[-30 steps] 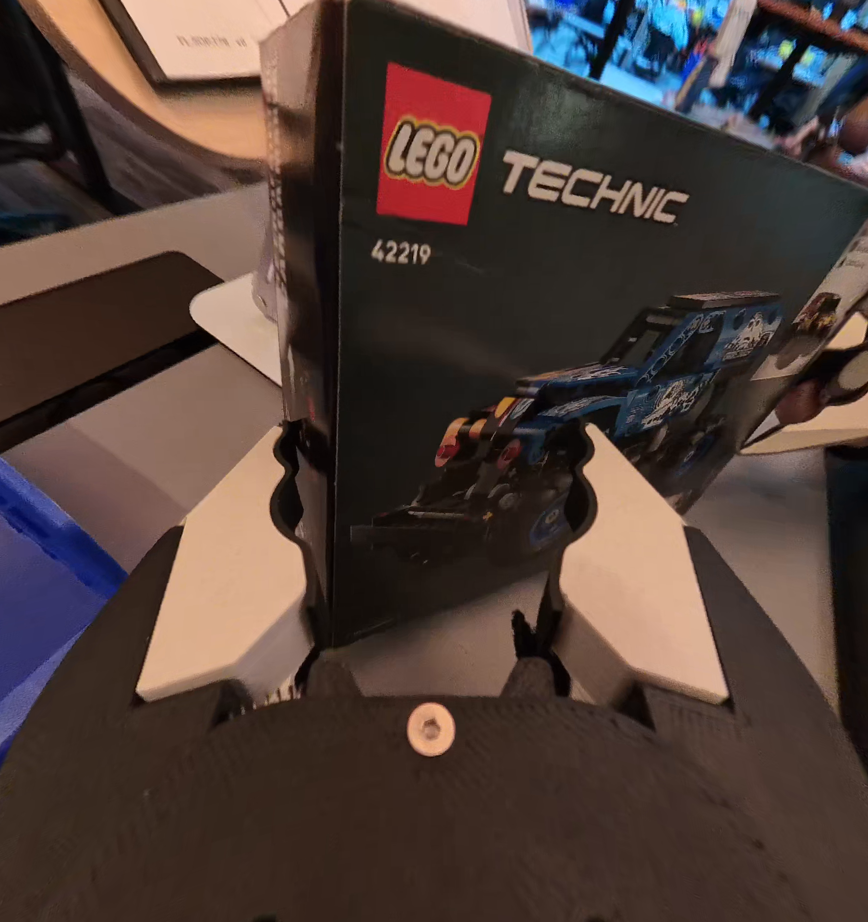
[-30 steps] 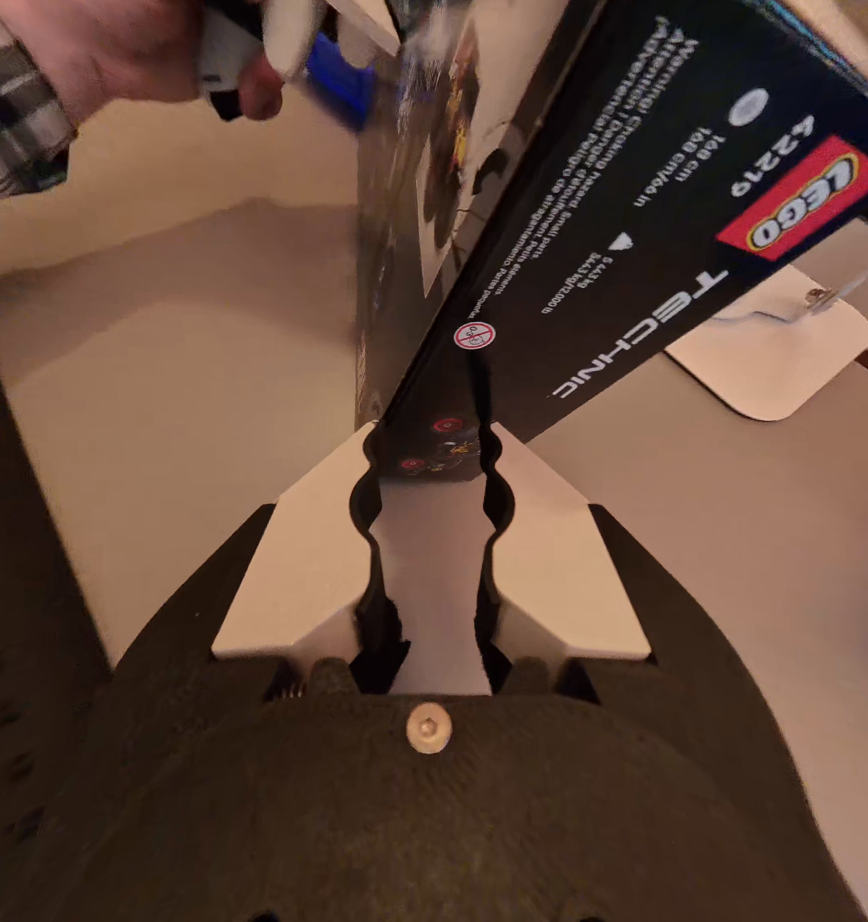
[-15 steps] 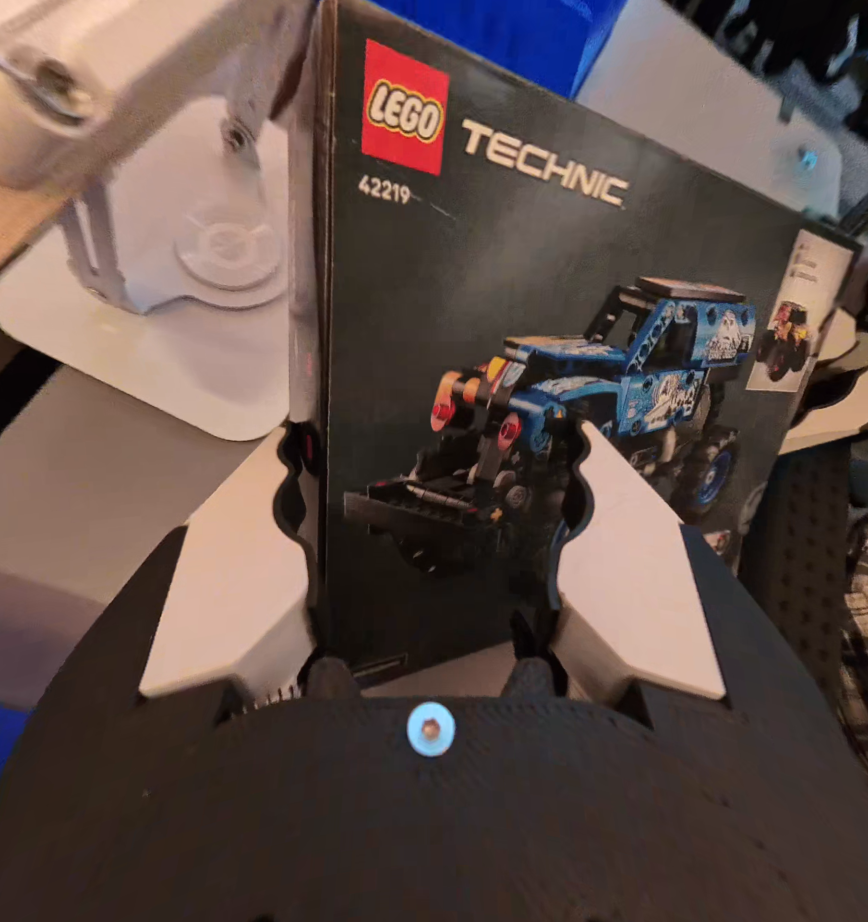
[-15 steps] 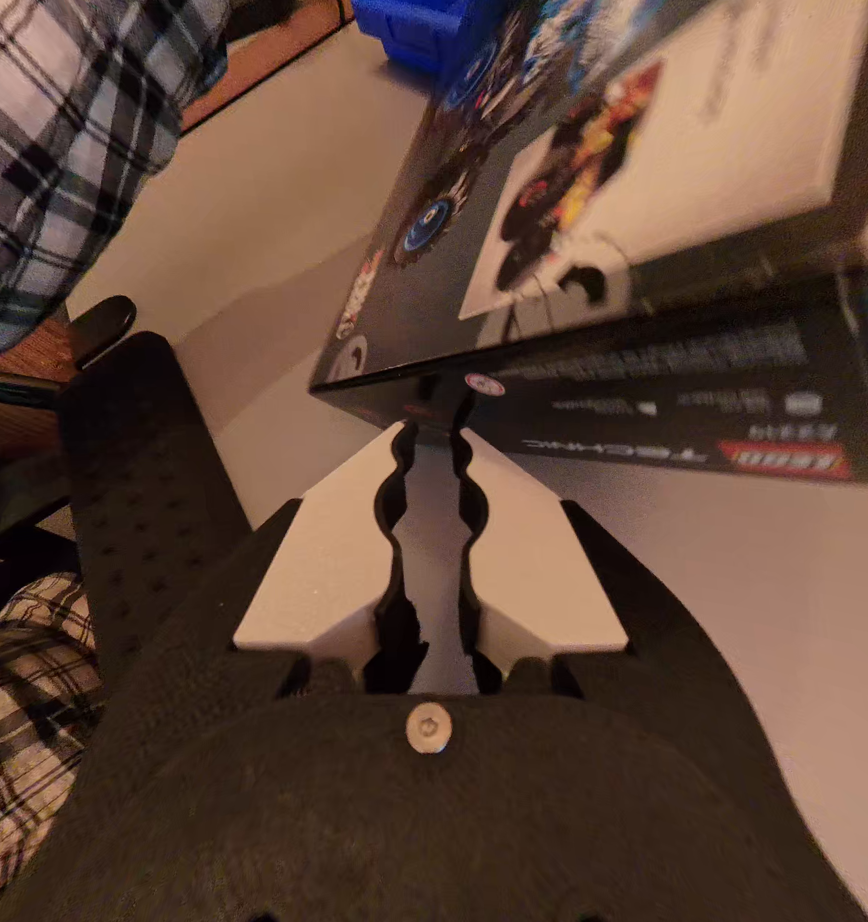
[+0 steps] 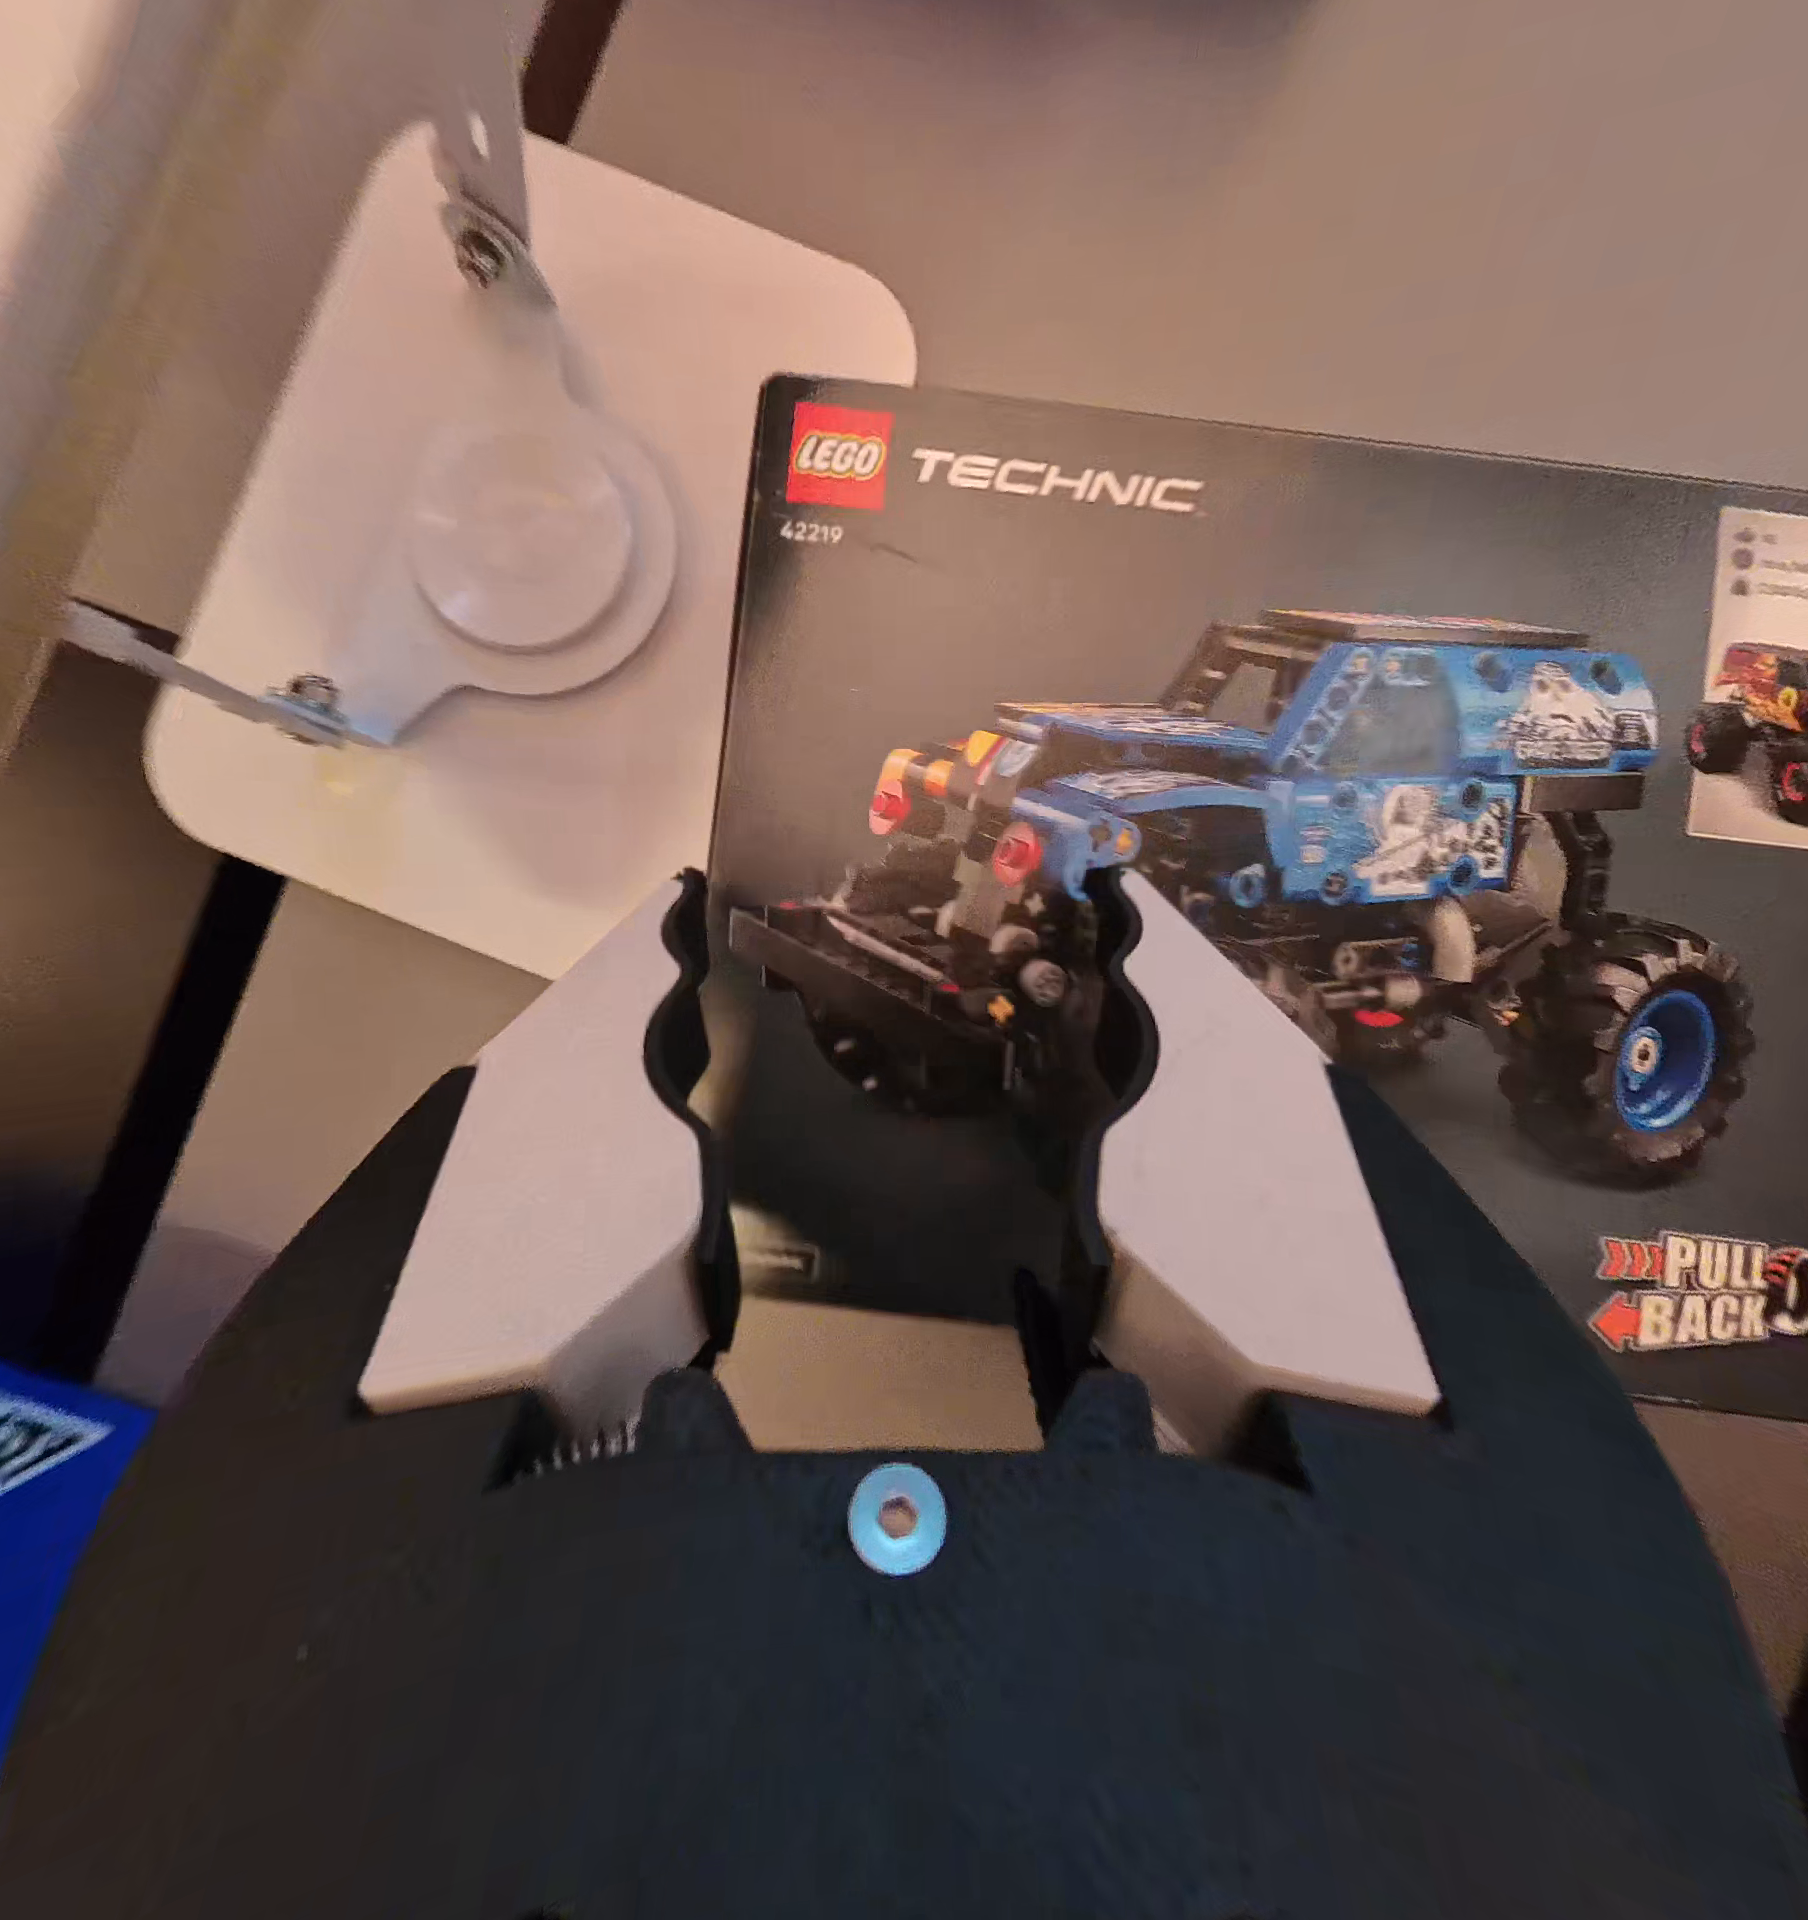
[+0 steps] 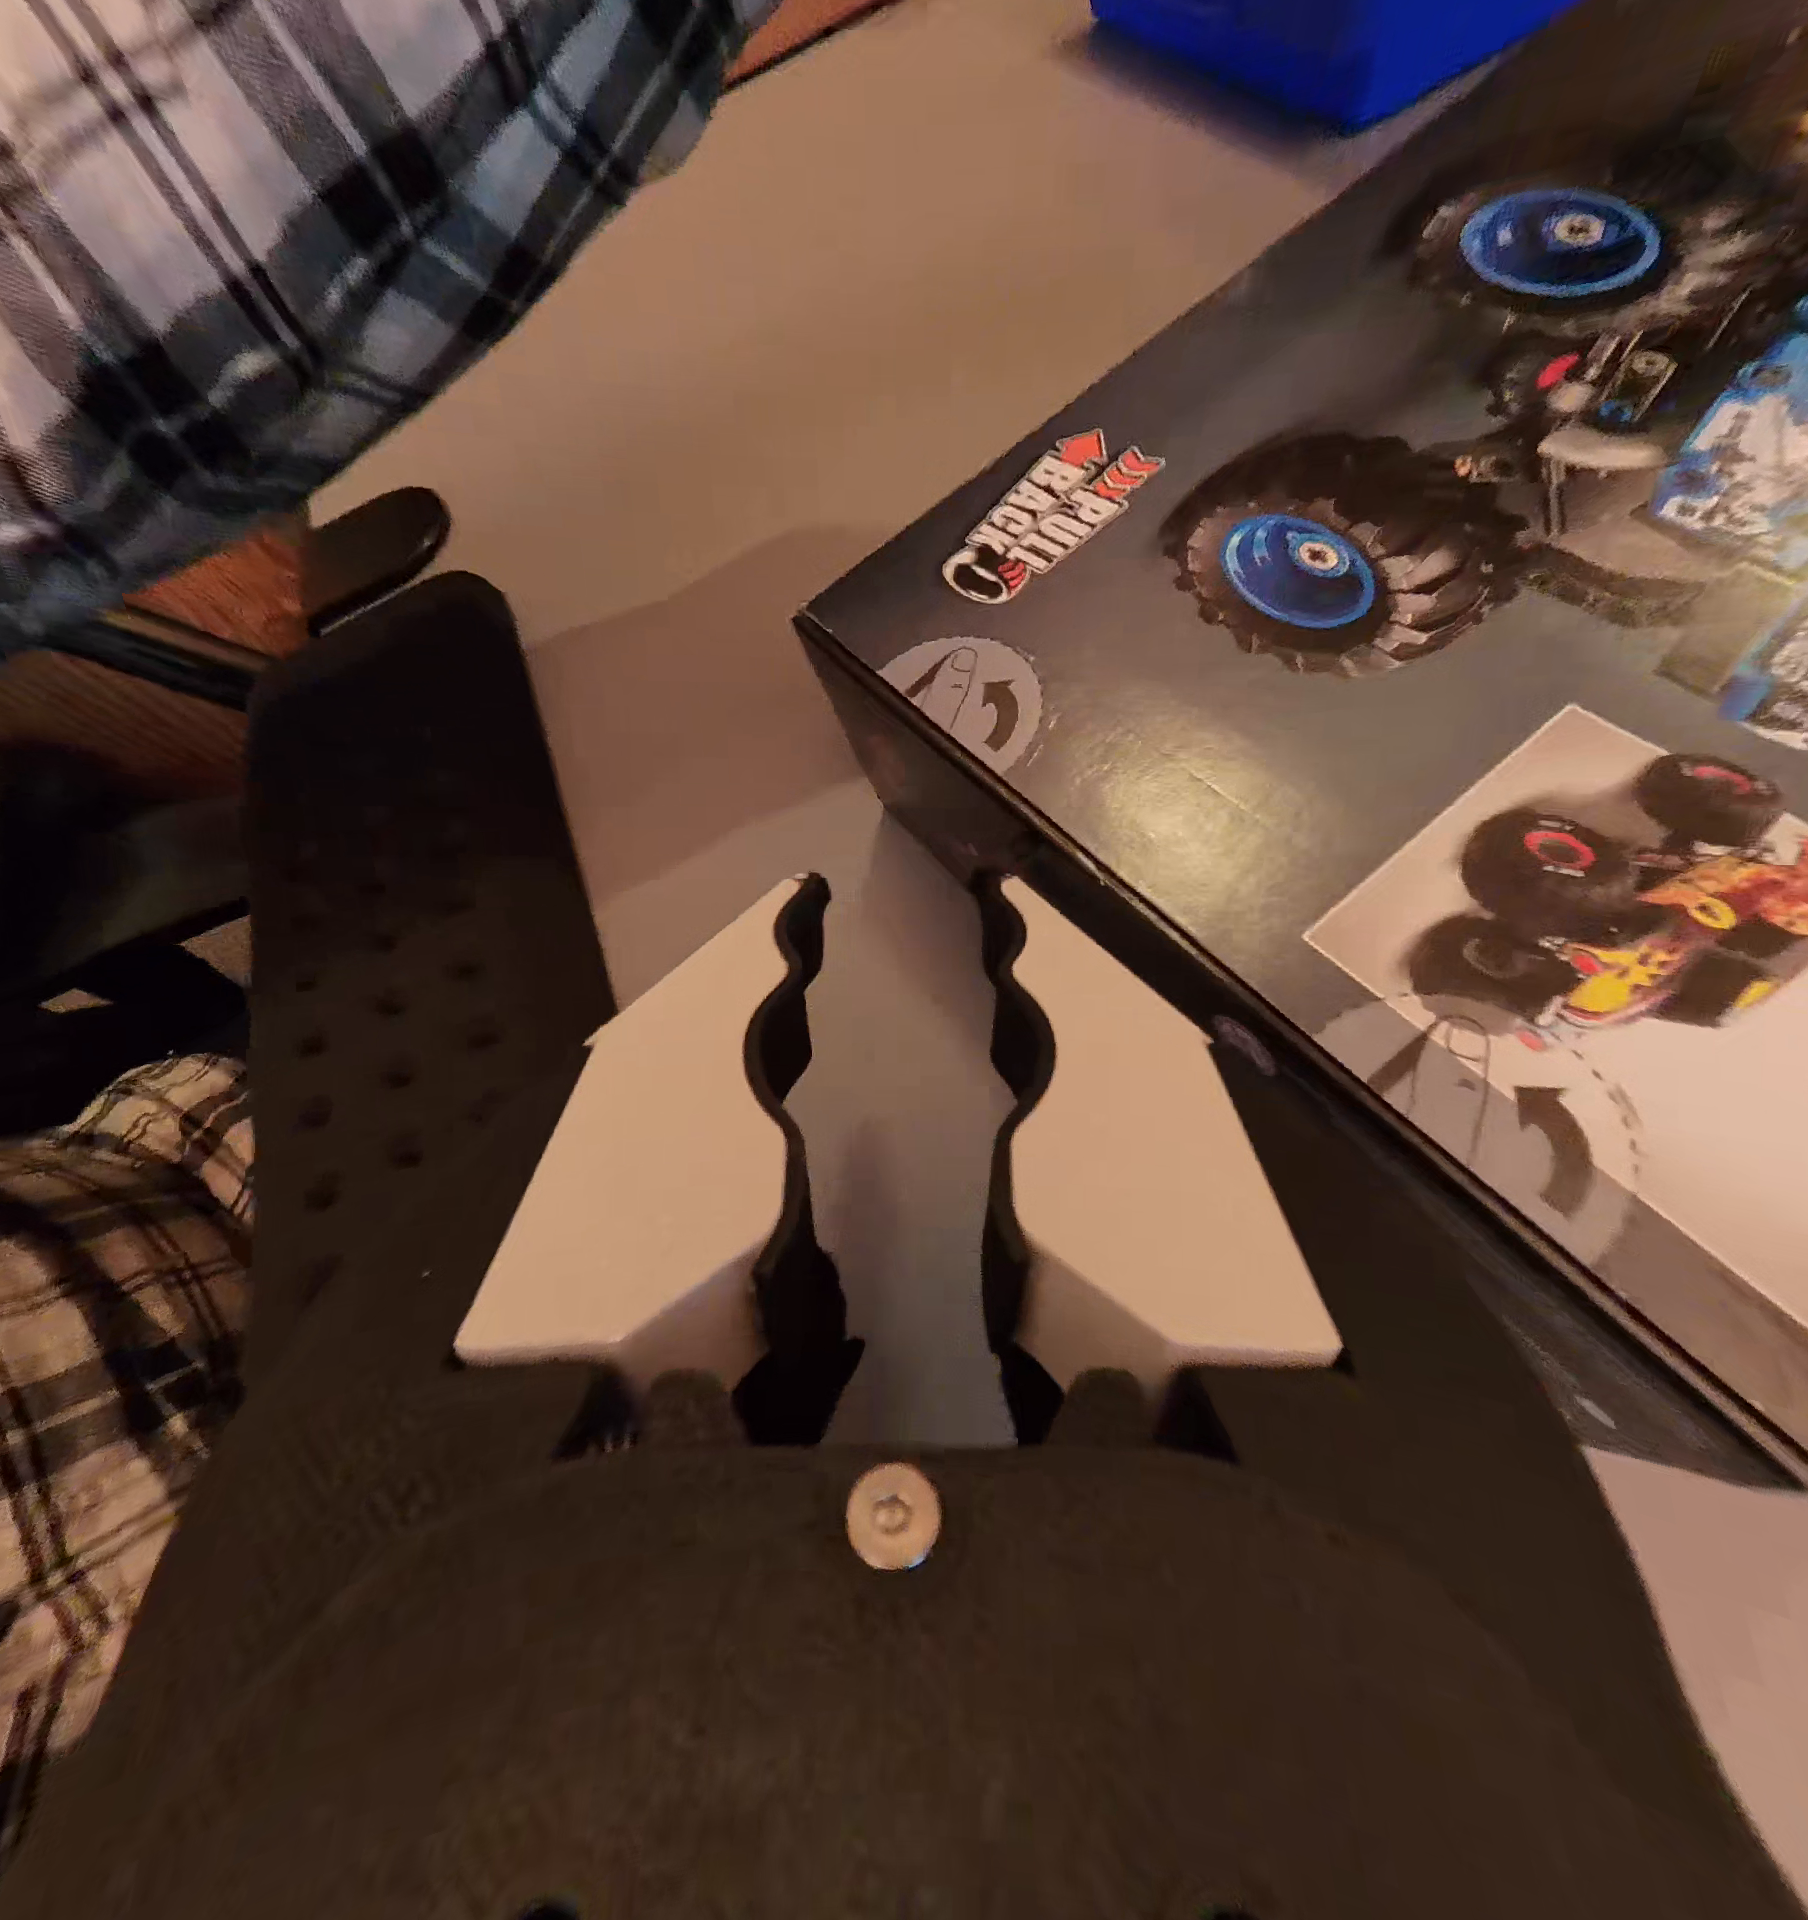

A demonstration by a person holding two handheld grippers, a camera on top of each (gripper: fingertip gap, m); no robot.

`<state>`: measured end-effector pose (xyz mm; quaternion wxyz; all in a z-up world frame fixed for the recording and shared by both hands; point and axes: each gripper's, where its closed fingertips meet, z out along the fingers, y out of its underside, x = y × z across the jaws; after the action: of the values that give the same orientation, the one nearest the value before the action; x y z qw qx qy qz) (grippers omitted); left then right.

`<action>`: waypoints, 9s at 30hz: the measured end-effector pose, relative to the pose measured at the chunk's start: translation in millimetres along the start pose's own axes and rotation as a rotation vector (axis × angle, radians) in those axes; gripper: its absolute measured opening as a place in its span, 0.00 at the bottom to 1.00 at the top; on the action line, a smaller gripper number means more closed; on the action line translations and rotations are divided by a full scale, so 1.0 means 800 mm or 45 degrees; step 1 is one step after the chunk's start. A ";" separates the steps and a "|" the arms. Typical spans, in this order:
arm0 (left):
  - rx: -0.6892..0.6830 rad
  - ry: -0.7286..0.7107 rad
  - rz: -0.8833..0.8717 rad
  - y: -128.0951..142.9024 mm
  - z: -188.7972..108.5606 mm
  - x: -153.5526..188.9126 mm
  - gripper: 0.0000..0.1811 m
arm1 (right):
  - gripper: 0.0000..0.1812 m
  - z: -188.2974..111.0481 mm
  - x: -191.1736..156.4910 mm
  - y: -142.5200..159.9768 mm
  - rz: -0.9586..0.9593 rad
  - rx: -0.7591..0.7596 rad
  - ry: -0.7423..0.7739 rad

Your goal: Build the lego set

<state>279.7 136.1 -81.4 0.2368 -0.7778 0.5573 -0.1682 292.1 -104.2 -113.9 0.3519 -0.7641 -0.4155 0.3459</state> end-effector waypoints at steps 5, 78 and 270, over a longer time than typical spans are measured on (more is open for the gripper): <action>0.122 -0.215 0.110 -0.003 -0.053 0.052 0.38 | 0.14 -0.049 -0.003 -0.006 -0.158 0.057 -0.059; 0.395 -0.459 0.247 0.083 -0.019 0.256 0.12 | 0.07 -0.062 0.079 0.017 -1.348 -0.827 0.209; -0.242 -0.081 0.398 0.141 -0.019 0.260 0.04 | 0.09 -0.048 0.055 0.018 -0.974 -0.740 0.066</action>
<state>249.6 -94.0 -131.8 0.2029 -0.7055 0.6771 -0.0513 347.6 -81.2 -116.7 0.2361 -0.6314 -0.7375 0.0420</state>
